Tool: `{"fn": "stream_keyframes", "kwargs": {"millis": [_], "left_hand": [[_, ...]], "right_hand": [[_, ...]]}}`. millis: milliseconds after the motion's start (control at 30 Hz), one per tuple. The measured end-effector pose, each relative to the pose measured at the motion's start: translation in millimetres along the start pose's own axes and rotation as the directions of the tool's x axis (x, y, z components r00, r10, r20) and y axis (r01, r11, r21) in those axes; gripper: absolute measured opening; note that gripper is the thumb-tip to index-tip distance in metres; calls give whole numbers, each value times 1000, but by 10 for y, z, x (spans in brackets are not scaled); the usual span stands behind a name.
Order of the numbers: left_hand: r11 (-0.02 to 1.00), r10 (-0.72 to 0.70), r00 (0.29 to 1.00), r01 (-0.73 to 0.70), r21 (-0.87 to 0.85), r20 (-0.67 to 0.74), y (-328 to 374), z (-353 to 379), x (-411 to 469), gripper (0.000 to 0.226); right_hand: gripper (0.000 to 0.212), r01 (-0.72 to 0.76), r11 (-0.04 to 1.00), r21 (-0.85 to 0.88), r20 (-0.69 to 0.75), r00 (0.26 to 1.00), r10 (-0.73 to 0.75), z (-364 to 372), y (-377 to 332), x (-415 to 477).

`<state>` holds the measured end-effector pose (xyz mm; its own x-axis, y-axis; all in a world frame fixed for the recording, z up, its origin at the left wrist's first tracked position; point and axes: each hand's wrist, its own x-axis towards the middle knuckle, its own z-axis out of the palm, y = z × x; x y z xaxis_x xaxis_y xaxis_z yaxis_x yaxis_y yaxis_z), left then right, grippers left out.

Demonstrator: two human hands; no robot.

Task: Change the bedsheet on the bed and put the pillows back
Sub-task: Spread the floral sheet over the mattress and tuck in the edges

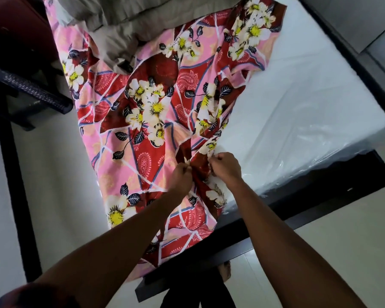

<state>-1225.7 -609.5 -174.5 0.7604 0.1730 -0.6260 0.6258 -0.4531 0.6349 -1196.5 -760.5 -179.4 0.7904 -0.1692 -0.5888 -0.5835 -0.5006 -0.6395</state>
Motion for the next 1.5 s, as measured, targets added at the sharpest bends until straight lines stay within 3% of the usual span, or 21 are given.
{"fn": "stream_keyframes", "kwargs": {"millis": [67,167,233,333,433,533,567,633,700,767,867,933,1000,1067,1167,1233,1300,1400,1500], "left_hand": [[1000,-10,1000,10,-15,-8,10,-9,-14,22],[989,72,997,-66,133,-37,42,-41,-87,22],[959,189,980,-170,227,-67,25,-44,-148,18],[869,454,883,-410,278,-117,60,41,-271,10],[797,582,806,-538,273,-111,353,165,-423,14],[704,672,740,-627,333,-28,705,339,-495,29],[685,659,751,-614,392,25,839,409,-504,36],[660,507,847,-502,559,161,1021,567,-492,45],[550,312,921,-375,747,232,1112,716,-469,40],[509,243,942,-327,797,231,1183,816,-455,26],[692,266,927,-375,617,264,1258,903,-424,17],[815,271,899,-404,415,344,1354,898,-461,25],[890,287,898,-379,255,334,1405,881,-549,17],[940,300,914,-332,77,274,1446,924,-634,17],[942,314,928,-278,-187,200,1544,953,-779,24],[939,281,952,-248,-239,118,1596,935,-858,25],[944,221,975,-213,-253,6,1601,893,-915,20],[929,197,975,-218,-298,-101,1600,813,-977,16],[886,248,957,-286,-365,-149,1598,787,-1050,20]], "right_hand": [[24,62,997,43,-17,998,-61,20,-15,-29],[16,166,959,229,-203,972,-120,-1,81,-287],[12,200,930,307,-380,922,-73,-16,200,-540],[20,243,902,357,-541,841,-12,-104,361,-872],[29,415,901,123,-527,797,-295,-139,537,-1189],[32,511,859,18,-349,809,-473,-72,685,-1425],[25,521,853,8,-299,816,-495,-62,727,-1443],[10,517,856,16,-257,829,-496,-107,786,-1396],[9,527,850,26,-236,829,-507,-215,795,-1300],[8,558,827,70,-177,823,-541,-367,830,-1226],[13,572,807,148,-93,820,-564,-697,938,-1076],[18,573,807,141,-158,818,-553,-1021,1011,-864],[31,626,780,-1,-236,758,-609,-1315,1002,-596],[39,697,693,-184,-187,667,-721,-1598,872,-294],[24,823,478,-308,-34,493,-869,-1798,535,-29],[18,887,333,-321,69,372,-926,-1855,330,87],[14,914,242,-324,148,302,-942,-1870,146,197],[11,934,199,-296,255,279,-926,-1866,-19,281],[11,939,247,-239,297,313,-902,-1957,-6,291]]}}
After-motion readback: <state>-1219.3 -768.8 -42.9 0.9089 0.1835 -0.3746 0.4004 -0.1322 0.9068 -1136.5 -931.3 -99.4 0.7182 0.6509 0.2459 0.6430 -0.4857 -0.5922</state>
